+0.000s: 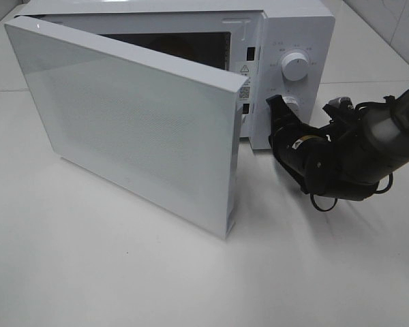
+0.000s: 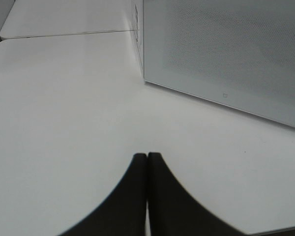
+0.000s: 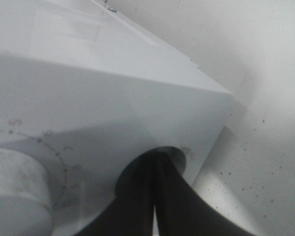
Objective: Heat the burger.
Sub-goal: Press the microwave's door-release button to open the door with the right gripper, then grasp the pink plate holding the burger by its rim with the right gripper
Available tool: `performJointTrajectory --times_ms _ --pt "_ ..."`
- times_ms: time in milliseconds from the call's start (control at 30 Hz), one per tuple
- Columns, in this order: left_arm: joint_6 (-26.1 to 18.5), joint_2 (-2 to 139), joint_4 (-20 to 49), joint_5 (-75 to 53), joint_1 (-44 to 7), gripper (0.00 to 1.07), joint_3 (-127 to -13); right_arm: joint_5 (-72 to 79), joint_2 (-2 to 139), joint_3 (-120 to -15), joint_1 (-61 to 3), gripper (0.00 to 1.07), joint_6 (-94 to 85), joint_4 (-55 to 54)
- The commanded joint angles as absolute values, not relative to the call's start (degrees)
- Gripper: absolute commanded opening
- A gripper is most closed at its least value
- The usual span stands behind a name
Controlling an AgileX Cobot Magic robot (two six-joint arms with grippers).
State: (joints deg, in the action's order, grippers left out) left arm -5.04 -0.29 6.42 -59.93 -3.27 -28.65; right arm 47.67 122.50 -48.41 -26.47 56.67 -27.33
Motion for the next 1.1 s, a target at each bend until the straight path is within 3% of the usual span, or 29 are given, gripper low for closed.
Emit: performJointTrajectory --times_ms 33,300,633,700,1100 --pt "-4.6 -1.4 6.4 -59.4 -3.2 0.00 -28.5 54.2 121.2 -52.5 -26.0 0.00 55.7 -22.2" --pt "-4.6 -1.4 6.4 -59.4 -3.2 0.00 -28.5 47.8 117.1 -49.8 -26.0 0.00 51.7 -22.2" --pt "-4.6 -1.4 6.4 -59.4 -3.2 0.00 -28.5 47.8 110.2 -38.3 -26.0 0.00 43.1 -17.6" --pt "-4.6 -1.4 6.4 -59.4 -3.2 0.00 -28.5 47.8 107.9 -35.4 -26.0 0.00 37.2 -10.3" --pt "-4.6 -1.4 6.4 -59.4 -3.2 0.00 -28.5 46.6 105.8 -33.2 -26.0 0.02 12.5 9.3"
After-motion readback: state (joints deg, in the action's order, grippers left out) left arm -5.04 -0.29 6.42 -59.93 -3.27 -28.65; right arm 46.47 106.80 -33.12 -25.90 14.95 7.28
